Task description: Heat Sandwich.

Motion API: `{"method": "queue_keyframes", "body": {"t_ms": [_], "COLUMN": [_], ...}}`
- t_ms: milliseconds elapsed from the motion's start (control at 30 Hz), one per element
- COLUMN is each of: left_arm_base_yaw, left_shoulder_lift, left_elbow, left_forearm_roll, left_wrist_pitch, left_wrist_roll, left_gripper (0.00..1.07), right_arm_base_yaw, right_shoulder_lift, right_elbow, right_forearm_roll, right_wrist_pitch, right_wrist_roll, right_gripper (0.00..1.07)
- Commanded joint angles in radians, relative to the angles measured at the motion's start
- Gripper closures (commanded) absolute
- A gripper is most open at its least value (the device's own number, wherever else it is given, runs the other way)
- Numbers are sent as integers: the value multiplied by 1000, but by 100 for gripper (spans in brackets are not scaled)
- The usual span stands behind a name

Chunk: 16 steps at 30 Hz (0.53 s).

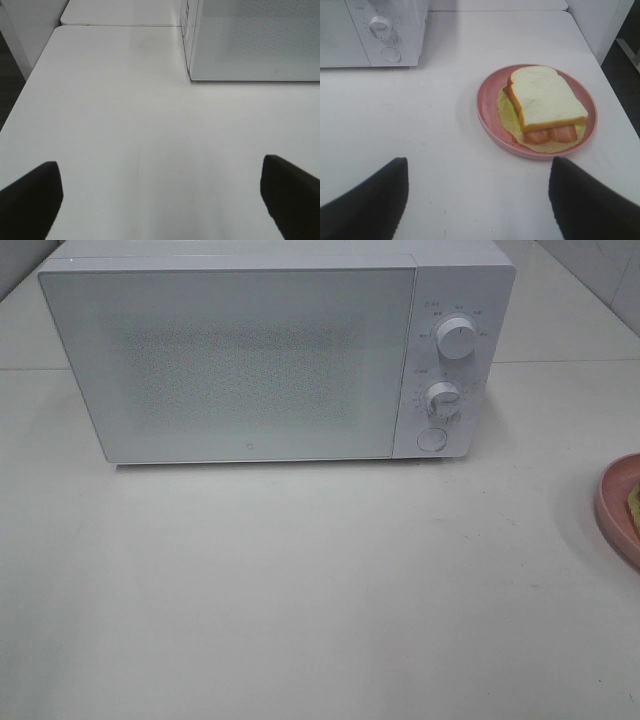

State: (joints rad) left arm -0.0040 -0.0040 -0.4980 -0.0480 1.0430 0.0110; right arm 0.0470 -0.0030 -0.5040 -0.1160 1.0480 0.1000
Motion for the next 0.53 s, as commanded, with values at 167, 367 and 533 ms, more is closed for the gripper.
{"method": "queue_keyframes", "body": {"t_ms": [167,367,533], "left_arm_base_yaw": [1,1,1], "left_shoulder_lift": [-28,-28,-28], "left_elbow": [3,3,3], "left_forearm_roll": [-8,-8,-8], "left_wrist_pitch": [-8,-8,-8], "left_wrist_roll": [2,2,2], "left_gripper": [5,5,5], "right_arm_base_yaw": [3,3,3], "right_shoulder_lift": [-26,-26,-26], "right_elbow": [0,0,0], "right_forearm_roll": [-2,-2,-2], "right_wrist_pitch": [-6,-6,-6], "right_wrist_roll": [-10,-10,-10], "right_gripper": [31,31,31]}}
